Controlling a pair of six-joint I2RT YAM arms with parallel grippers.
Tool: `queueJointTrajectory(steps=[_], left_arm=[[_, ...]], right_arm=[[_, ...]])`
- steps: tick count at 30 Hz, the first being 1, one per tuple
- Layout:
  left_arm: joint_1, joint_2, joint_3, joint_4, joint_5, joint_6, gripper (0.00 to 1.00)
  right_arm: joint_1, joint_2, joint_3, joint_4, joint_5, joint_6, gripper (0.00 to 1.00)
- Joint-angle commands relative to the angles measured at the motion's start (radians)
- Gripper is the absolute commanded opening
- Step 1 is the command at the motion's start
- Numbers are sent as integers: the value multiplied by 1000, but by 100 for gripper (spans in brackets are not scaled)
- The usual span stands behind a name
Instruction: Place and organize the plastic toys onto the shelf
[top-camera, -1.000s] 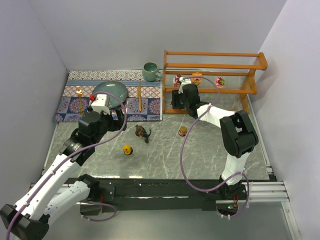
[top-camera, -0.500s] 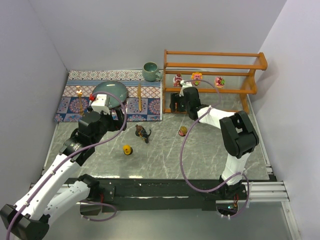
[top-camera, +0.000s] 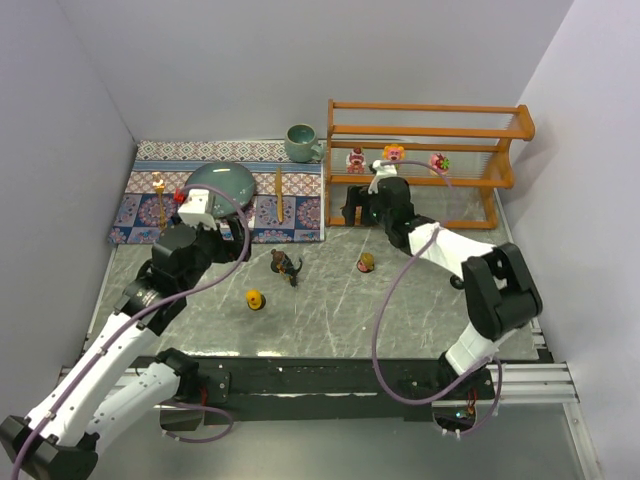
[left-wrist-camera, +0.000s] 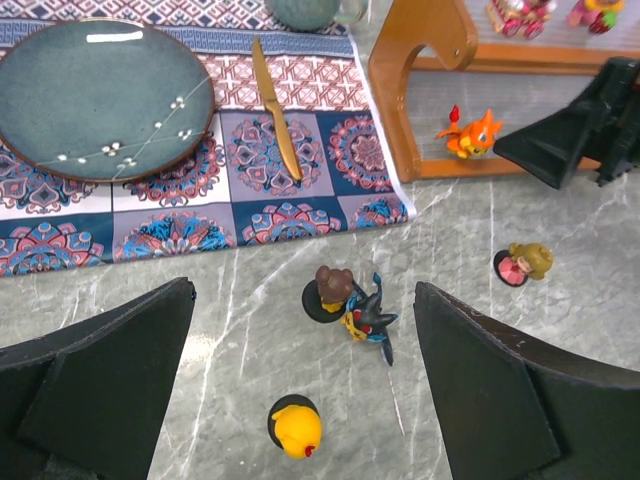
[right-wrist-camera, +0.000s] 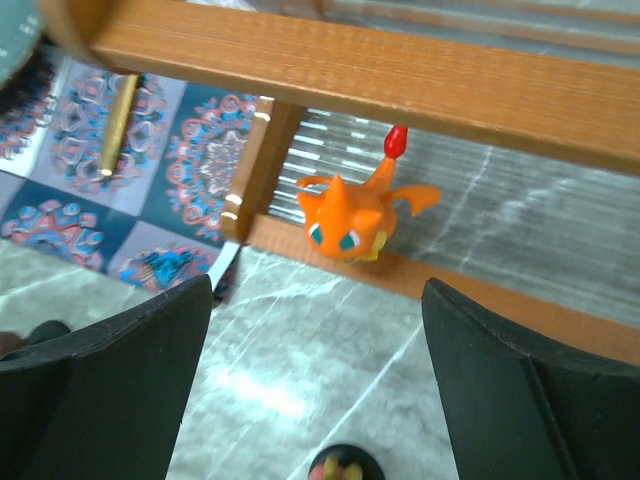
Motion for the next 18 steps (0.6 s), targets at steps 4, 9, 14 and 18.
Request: queueJointTrajectory(steps=[4, 9, 14, 18], left_arm=[[7, -43, 10, 17, 42, 3, 97], [9, -63, 9, 17, 54, -6, 97], [12, -80, 2, 19, 48, -12, 97], [16, -85, 1, 15, 23, -15, 97]], right_arm=[[7, -200, -107, -59, 8, 59, 93], [114, -297, -189, -66, 26, 111, 93], [344, -274, -204, -25, 141, 194, 92], [492, -196, -163, -16, 247, 248, 90]])
